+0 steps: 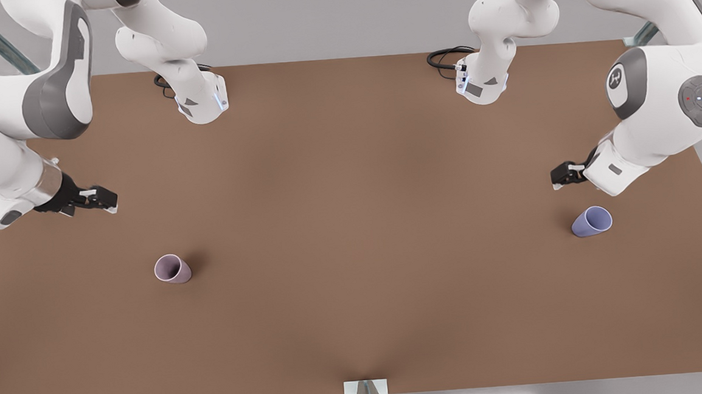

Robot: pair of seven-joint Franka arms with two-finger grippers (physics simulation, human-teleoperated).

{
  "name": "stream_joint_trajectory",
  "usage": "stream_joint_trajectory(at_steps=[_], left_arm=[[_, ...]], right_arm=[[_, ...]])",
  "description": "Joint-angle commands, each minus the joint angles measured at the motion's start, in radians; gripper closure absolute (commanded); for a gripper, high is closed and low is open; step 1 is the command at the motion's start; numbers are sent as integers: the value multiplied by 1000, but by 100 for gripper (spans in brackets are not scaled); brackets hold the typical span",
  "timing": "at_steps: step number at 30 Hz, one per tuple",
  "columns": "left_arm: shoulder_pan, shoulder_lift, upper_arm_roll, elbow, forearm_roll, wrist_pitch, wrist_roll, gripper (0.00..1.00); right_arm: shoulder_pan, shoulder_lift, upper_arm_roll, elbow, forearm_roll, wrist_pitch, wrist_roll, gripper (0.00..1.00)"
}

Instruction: Stack the cups, with the pink cup at the bottom and the purple cup at the top

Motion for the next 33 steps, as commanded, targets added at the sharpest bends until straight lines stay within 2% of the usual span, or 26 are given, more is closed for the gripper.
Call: stream_joint_trajectory(at_steps=[1,2,6,10,15,19,22,33], left_arm=[[0,3,0,0,4,34,9,0],[0,6,0,0,3,32,9,0],[3,18,9,-1,-8,43,8,0],[3,23,14,-6,-7,51,9,0],[5,31,34,-7,-8,54,9,0],[5,32,35,-7,-8,54,11,0],[5,34,35,-7,-8,54,11,0],[5,40,42,-7,-6,54,11,0]], right_arm=[[3,-1,0,-13,-3,94,-73,0],[3,-3,-3,-20,-1,116,-76,0],[3,-33,-46,-247,14,311,-155,0],[3,-29,-83,-358,17,427,-205,0],[43,-27,-97,-591,19,673,-208,0],[40,-12,-97,-685,20,751,-225,0],[37,128,-123,-553,20,754,-235,0],[34,261,-127,-473,123,795,-298,0]])
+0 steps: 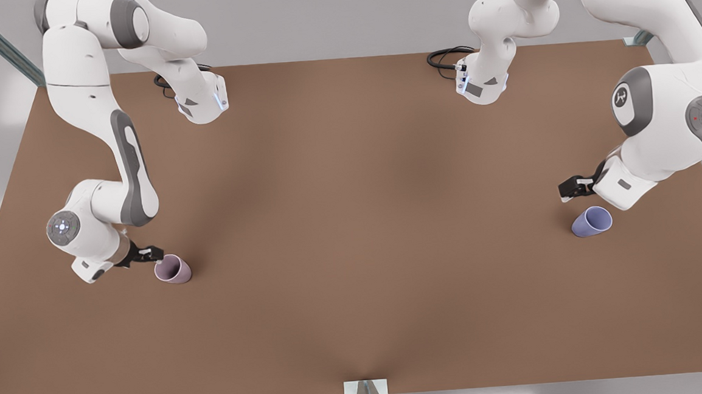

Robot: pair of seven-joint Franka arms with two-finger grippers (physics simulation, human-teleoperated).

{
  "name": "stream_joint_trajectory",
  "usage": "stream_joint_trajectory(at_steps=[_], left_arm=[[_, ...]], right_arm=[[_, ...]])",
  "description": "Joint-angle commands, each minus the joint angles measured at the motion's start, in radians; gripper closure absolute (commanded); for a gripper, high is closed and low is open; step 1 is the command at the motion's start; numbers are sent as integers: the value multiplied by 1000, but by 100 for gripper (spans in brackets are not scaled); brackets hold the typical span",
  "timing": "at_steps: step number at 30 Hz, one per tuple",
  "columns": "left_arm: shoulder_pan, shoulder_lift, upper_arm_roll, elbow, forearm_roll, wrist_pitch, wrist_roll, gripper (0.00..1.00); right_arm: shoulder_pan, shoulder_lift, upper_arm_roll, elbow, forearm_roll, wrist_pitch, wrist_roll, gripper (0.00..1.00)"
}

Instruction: Stack the cups, with the pink cup at the bottom and the purple cup at the top

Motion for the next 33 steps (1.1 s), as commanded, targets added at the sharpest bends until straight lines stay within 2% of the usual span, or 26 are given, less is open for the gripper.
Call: stream_joint_trajectory(at_steps=[1,11,13,14,15,20,21,22,29,32,33], left_arm=[[0,-1,1,0,1,0,2,0],[0,19,8,0,1,0,0,0],[0,22,10,0,1,0,0,0],[0,22,10,2,1,0,0,0],[0,24,10,2,3,0,0,0],[0,25,10,2,4,0,0,0],[0,25,10,2,4,-1,0,0],[0,25,11,2,4,-1,0,0],[0,24,21,5,3,-3,2,0],[1,24,33,7,0,0,2,0],[1,24,39,5,-2,0,2,0]], right_arm=[[0,4,0,2,39,22,-98,0],[3,68,3,-19,42,73,-110,2],[3,88,3,-21,42,73,-118,13],[3,88,5,-19,44,72,-118,24],[3,88,6,-21,44,70,-118,40],[3,93,9,-12,45,70,-110,60],[3,93,11,-10,48,70,-109,74],[5,91,12,-9,48,65,-107,79],[15,28,28,-4,50,41,-107,79],[17,25,115,113,51,-69,46,79],[17,37,169,166,42,-106,114,79]])
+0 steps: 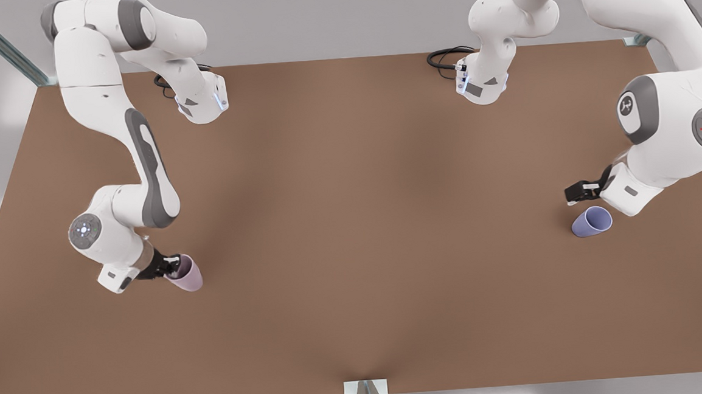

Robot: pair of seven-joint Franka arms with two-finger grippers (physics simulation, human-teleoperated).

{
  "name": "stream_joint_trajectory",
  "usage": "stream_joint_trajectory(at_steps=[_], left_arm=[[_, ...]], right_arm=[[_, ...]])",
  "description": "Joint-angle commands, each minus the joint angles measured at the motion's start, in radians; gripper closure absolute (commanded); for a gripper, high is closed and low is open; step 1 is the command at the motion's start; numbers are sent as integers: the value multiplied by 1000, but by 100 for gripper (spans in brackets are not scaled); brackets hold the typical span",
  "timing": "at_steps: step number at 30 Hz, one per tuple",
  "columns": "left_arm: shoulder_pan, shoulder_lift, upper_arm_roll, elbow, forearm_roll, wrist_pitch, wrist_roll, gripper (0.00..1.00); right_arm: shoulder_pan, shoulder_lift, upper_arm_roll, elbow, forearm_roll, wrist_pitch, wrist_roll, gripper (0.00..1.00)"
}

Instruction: Stack the cups, with the pink cup at the bottom and the purple cup at the top

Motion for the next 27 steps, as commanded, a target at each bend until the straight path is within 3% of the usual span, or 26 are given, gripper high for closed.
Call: stream_joint_trajectory(at_steps=[1,5,11,15,16,21,23,25,27], left_arm=[[2,0,5,0,-2,2,22,0],[2,17,71,0,-5,10,160,0],[15,68,130,-6,-12,68,295,0],[129,166,131,-12,-77,186,513,0],[153,186,131,-21,-80,218,574,0],[230,316,130,-29,-83,384,781,0],[232,322,131,-128,-88,508,795,0],[244,319,130,-156,-101,512,833,0],[253,322,131,-196,-121,519,853,0]], right_arm=[[41,13,43,76,-13,-155,274,79],[321,124,40,317,-1,-327,782,79],[610,506,68,884,7,-353,1329,79],[707,621,2,933,0,-350,1472,79],[736,624,-49,935,2,-353,1474,79],[725,625,-53,947,8,-344,1478,79],[725,625,-52,952,10,-339,1480,79],[727,644,-49,952,10,-319,1481,77],[725,654,-46,955,13,-307,1487,53]])
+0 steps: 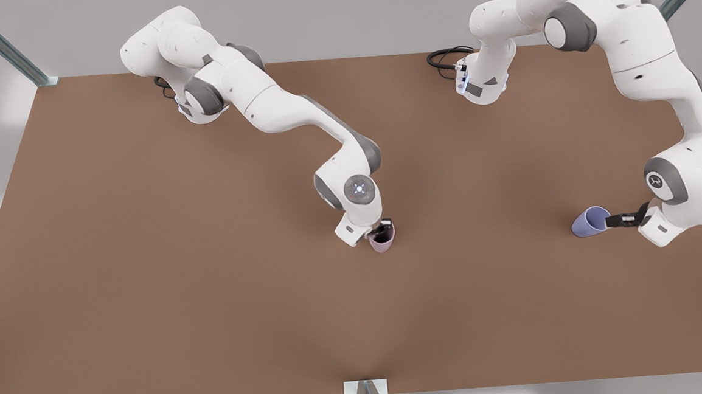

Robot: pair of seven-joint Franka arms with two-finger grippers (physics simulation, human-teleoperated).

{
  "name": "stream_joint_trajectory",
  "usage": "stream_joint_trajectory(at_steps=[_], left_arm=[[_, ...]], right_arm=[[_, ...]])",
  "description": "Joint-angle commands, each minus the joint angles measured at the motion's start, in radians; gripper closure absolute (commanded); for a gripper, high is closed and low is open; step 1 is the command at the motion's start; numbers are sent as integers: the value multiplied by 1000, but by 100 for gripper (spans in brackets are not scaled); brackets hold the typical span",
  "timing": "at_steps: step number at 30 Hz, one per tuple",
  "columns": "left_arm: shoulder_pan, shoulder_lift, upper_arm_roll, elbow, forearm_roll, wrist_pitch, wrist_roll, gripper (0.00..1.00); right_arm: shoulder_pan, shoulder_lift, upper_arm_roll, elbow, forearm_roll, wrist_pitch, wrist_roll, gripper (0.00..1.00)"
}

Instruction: Stack the cups, with the pink cup at the bottom and the purple cup at the top

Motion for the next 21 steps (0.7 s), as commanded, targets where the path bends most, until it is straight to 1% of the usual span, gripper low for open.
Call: stream_joint_trajectory(at_steps=[1,3,7,8,9,11,12,13,14,15,16,17,18,19,20,21], left_arm=[[3,0,1,-19,-18,103,395,0],[3,-3,4,-66,-18,104,407,0],[5,3,18,-97,-19,98,430,0],[5,3,22,-99,-19,95,432,0],[5,1,25,-113,-19,98,432,0],[5,1,25,-119,-19,100,432,0],[6,9,25,-119,-19,101,432,0],[6,20,25,-119,-19,107,432,0],[6,24,25,-119,-19,103,432,4],[6,35,25,-119,-19,100,430,27],[6,38,25,-119,-19,101,430,37],[6,41,25,-119,-19,98,432,52],[6,41,24,-119,-19,97,432,58],[6,41,24,-119,-19,97,432,60],[5,47,22,-119,-19,97,432,62],[5,48,21,-119,-19,97,432,67]], right_arm=[[0,2,2,2,1,15,447,50],[0,2,-3,0,8,15,445,41],[0,-1,-3,0,10,10,444,40],[0,-12,-3,-2,11,-1,444,33],[-2,-43,-3,-8,34,-2,444,24],[-32,-121,8,-9,71,-2,442,15],[-40,-145,8,-9,73,-39,435,13],[-98,-257,10,-90,68,-53,393,6],[-134,-423,7,-288,53,-41,297,0],[-212,-587,3,-466,-2,-45,180,0],[-284,-685,10,-581,-13,-53,134,0],[-356,-759,11,-640,-24,-160,-27,0],[-410,-800,13,-644,-125,-228,-149,0],[-457,-828,19,-646,-168,-261,-261,0],[-566,-856,19,-682,-170,-254,-500,0],[-618,-866,-12,-683,-173,-263,-679,0]])
